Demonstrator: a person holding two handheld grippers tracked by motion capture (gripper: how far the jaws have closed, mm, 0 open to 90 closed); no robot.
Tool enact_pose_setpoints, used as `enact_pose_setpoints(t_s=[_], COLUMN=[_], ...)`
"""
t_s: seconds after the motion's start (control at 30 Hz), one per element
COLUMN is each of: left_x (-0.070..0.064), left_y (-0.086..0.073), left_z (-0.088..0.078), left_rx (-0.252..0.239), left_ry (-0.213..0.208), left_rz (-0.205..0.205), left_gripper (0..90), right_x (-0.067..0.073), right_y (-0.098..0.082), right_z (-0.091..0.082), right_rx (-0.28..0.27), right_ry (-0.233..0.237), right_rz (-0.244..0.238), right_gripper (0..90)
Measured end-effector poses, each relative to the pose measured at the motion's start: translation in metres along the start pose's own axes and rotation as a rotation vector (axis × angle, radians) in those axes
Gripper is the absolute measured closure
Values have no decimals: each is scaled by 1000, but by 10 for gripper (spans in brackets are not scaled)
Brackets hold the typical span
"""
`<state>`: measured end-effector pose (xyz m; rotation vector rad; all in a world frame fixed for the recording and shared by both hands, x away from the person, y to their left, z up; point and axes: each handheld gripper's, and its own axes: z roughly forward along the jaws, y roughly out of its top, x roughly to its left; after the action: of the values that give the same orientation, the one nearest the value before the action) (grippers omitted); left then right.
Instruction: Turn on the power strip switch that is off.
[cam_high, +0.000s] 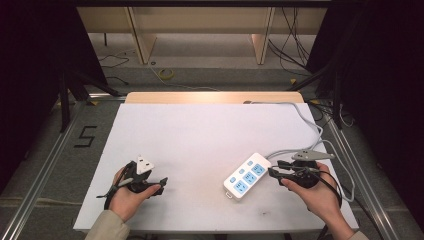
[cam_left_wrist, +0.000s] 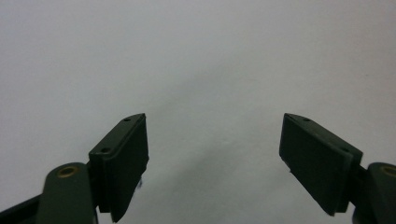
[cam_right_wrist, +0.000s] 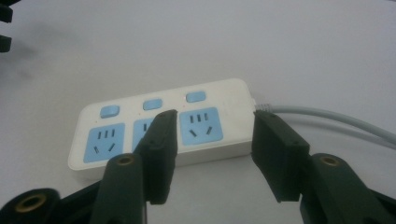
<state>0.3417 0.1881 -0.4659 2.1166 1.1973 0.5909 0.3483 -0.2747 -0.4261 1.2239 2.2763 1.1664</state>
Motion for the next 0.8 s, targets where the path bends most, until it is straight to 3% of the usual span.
enact_pose_setpoints(t_s=[0.23, 0.27, 0.47, 0.8], left_x=[0, 0, 1, 0], left_y=[0, 0, 1, 1], left_z=[-1, -1, -1, -2], left_rx=[-8, -8, -8, -13], left_ry=[1, 2, 4, 6], left_rz=[-2, -1, 1, -4], left_gripper=[236, 236, 234, 233], right_x=[2, 1, -1, -1], right_y=[5, 7, 11, 21], right_z=[-3, -3, -3, -3], right_rx=[14, 17, 43, 107], right_ry=[4, 4, -2, -2], right_rz=[-31, -37, -35, -38], right_gripper=[678, 738, 877, 900])
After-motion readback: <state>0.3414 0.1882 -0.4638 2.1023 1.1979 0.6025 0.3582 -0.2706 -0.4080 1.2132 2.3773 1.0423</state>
